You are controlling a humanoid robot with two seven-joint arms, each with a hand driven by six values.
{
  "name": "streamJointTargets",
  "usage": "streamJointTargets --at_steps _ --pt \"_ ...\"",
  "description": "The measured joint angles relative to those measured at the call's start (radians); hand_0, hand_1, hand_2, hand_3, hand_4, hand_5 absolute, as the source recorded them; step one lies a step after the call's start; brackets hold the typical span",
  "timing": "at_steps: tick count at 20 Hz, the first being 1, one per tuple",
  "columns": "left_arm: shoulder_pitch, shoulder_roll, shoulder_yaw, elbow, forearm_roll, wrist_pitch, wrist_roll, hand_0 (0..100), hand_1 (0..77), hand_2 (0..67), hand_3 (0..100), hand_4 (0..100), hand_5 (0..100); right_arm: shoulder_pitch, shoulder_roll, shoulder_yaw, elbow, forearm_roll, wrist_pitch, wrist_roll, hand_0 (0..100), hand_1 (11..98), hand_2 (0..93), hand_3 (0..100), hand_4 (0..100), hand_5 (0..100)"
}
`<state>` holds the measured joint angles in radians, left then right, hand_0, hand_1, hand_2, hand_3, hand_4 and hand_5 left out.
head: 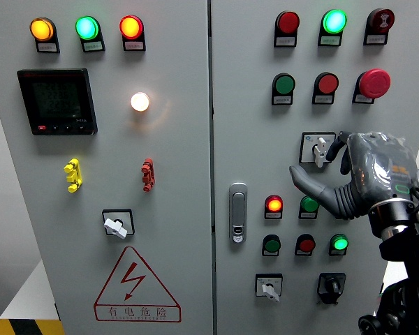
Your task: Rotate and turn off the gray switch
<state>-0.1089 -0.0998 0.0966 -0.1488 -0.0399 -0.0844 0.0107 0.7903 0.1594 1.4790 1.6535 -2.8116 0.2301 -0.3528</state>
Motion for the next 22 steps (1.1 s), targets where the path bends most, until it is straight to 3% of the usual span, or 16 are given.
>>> streamJointTargets --at_steps 6,9,11,12,13,14,16,17,18,22 --pt "0.0 0.0 0.0 0.0 0.0 0.0 0.0 34 0.0 12.3 22 12 12 -0.041 -0.0016 0.017 0.047 0.0 -0.001 0.001 0 26.8 58.4 82 87 96" --pt "0.0 0.0 0.0 0.0 0.0 0.0 0.0 34 0.0 12.3 22 12 12 -0.058 -0.0029 0.022 0.079 -0.003 -0.001 0.003 0 27.1 53.3 81 77 95" --pt "0.0 0.0 0.0 0.0 0.0 0.0 0.0 34 0.0 12.3 22 12 12 -0.07 -0.0035 0.023 0.104 -0.012 -0.001 0.007 0 27.4 47.2 68 62 84" --pt "0.0 0.0 0.0 0.0 0.0 0.0 0.0 34 0.0 12.3 22 12 12 -0.076 -0.0035 0.023 0.117 -0.013 -0.002 0.01 0 27.4 46.0 68 60 82" --pt "0.0 0.0 0.0 0.0 0.0 0.0 0.0 34 0.0 12.3 22 12 12 -0.084 -0.0035 0.023 0.131 -0.013 -0.002 0.014 0 27.7 39.7 57 46 75" --pt "0.0 0.0 0.0 0.0 0.0 0.0 0.0 34 0.0 12.3 22 12 12 -0.096 -0.0034 0.023 0.147 -0.012 -0.003 0.017 0 27.9 37.7 54 45 72" --pt "0.0 0.001 0.0 0.0 0.0 0.0 0.0 34 0.0 12.3 22 12 12 -0.115 -0.0031 0.023 0.18 -0.012 -0.003 0.03 0 28.6 28.3 40 30 61" --pt "0.0 0.001 0.0 0.0 0.0 0.0 0.0 34 0.0 12.3 22 12 12 -0.121 -0.0029 0.024 0.194 -0.012 -0.003 0.042 0 28.7 27.7 39 29 60" --pt "0.0 0.001 0.0 0.0 0.0 0.0 0.0 34 0.0 12.3 22 12 12 -0.128 -0.0023 0.026 0.209 -0.014 -0.003 0.054 0 28.9 24.0 33 23 50" --pt "0.0 0.0 0.0 0.0 0.0 0.0 0.0 34 0.0 12.3 22 12 12 -0.166 -0.0015 0.029 0.268 -0.02 -0.013 0.099 0 29.7 16.6 22 12 31"
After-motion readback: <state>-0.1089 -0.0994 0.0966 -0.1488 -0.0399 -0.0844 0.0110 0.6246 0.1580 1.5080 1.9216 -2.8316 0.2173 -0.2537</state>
